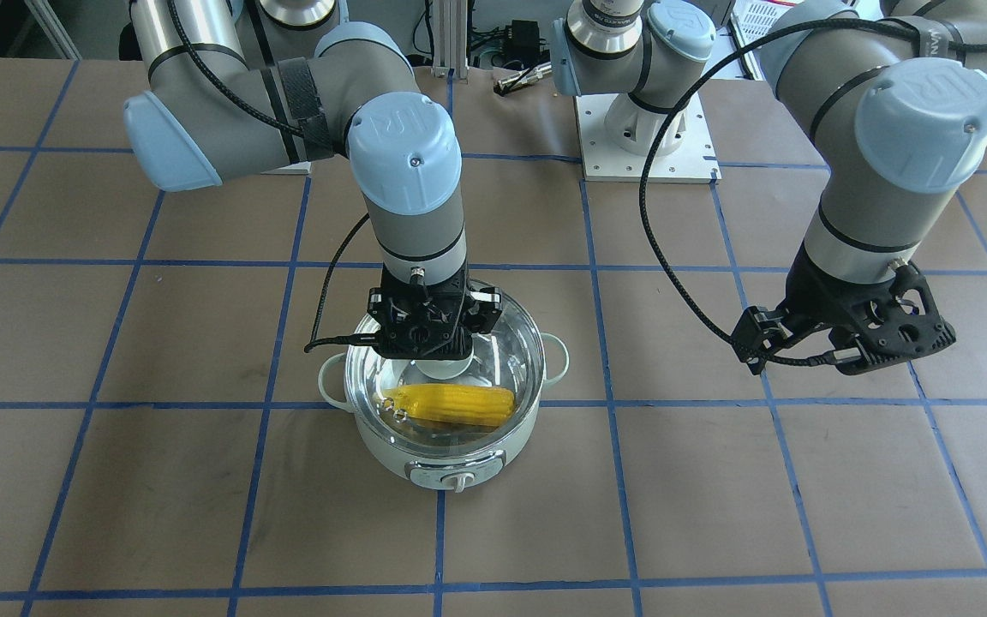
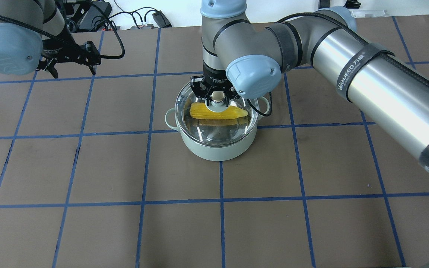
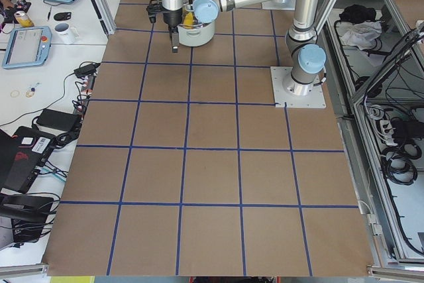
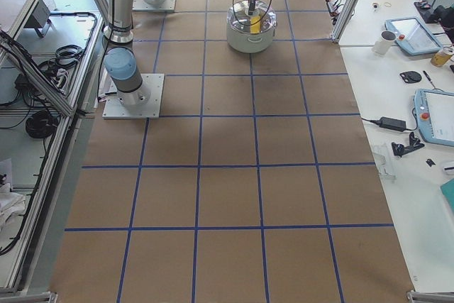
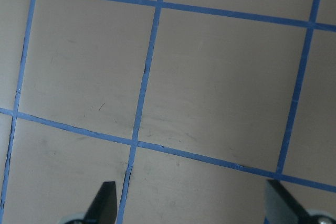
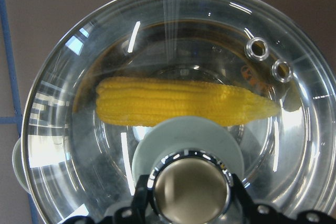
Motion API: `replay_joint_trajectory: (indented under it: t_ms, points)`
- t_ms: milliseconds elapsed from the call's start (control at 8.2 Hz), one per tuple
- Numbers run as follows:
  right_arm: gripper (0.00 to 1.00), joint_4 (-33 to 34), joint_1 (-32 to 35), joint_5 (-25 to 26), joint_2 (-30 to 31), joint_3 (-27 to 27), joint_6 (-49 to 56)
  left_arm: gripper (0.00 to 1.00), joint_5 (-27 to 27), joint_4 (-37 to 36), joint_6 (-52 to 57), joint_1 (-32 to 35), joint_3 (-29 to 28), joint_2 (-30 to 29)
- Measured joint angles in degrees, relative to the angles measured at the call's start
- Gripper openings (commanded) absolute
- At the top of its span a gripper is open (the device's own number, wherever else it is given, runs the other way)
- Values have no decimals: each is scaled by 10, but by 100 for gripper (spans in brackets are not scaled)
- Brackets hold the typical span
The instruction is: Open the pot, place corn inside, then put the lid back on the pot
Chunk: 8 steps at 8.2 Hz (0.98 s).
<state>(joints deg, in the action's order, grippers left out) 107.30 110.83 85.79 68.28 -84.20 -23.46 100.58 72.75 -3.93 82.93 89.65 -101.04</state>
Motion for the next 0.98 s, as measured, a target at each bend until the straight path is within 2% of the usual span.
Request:
replay_joint_trajectory:
  t_ms: [122,244,610,854,976]
  points:
    - [78,1,0,-2,0,0,-1,100,-3,0,14,0,1,7]
    - [96,1,0,-4,-1,0,-1,100,-9,-1,11,3,0,10]
    - [100,14,-5,-2,2,3,4,100,-77,-14,-36,28,-2,12]
    - [100,9,-40,-2,25,9,57,100,-83,-12,-40,58,-2,20]
    - [100,-16,-68,-3,45,10,104,100,-82,-12,-41,72,-1,28]
